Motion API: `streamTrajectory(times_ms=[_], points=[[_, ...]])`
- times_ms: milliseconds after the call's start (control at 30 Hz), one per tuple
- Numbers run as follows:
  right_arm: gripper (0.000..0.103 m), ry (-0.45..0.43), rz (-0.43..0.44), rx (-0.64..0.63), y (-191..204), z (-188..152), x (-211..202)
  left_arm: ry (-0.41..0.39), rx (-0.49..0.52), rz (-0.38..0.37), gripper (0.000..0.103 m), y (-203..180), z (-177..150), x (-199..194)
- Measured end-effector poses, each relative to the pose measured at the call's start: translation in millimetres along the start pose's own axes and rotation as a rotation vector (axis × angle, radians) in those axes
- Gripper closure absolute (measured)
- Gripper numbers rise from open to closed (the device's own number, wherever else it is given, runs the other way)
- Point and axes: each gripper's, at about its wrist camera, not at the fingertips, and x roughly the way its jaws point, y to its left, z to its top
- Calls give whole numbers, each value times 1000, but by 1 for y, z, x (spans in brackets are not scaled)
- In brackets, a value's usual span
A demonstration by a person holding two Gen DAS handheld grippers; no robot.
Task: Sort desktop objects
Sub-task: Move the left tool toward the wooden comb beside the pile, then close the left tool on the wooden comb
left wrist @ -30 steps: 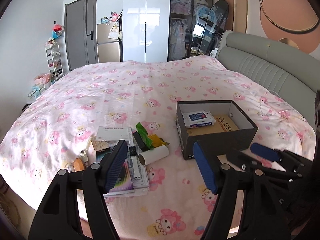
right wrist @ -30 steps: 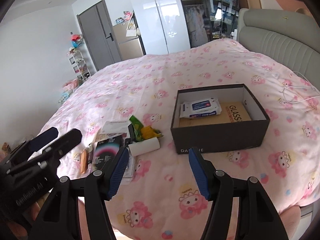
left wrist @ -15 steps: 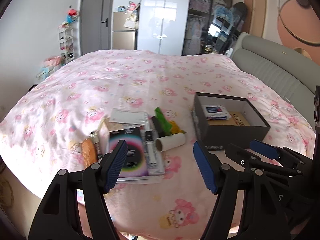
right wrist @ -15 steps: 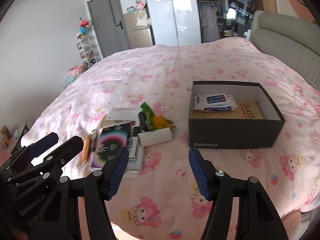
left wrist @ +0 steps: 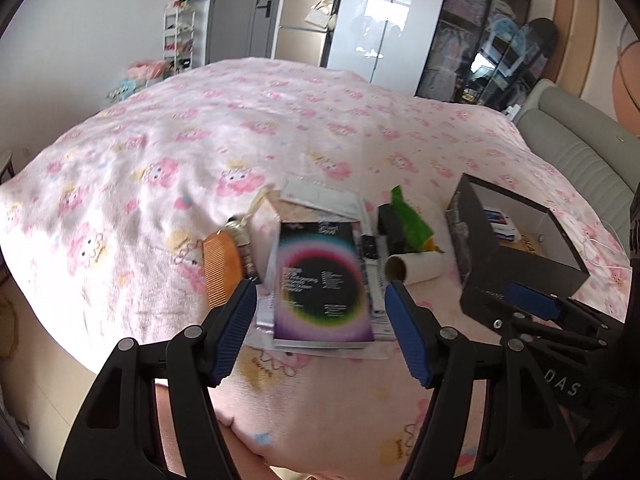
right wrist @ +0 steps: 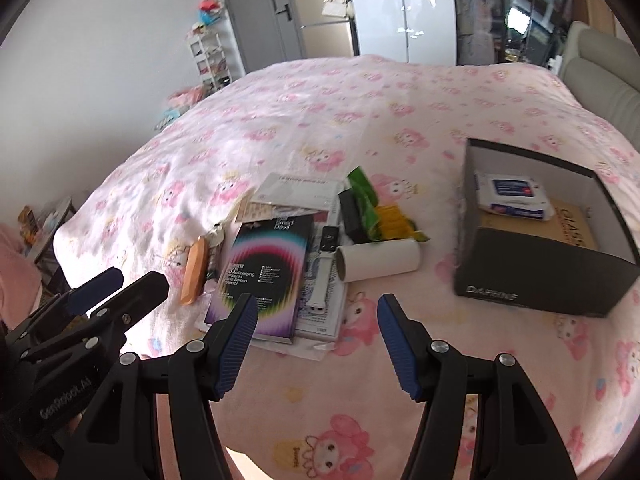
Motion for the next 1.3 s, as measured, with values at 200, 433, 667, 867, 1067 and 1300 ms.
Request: streamTrajectory(times_ms=[200,433,667,867,1067,1300], points=[[44,86,34,-5,1,3,43,62,-62,22,45,27,-12,37],[44,138,27,-25,4,-1,76,114,-106,24,48,47,-23,65],[49,206,48,-31,14,-13,108,140,-147,29,49,62,-26,86],[52,197,69,-61,32,-2,119,150,-181,58,49,80,-23,103],[52,199,102,-79,52,10,132,178,-216,49,60,97,-22,120],[51,215,121,-91,75,12,143,206,-237,-45,80,107,-23,122]])
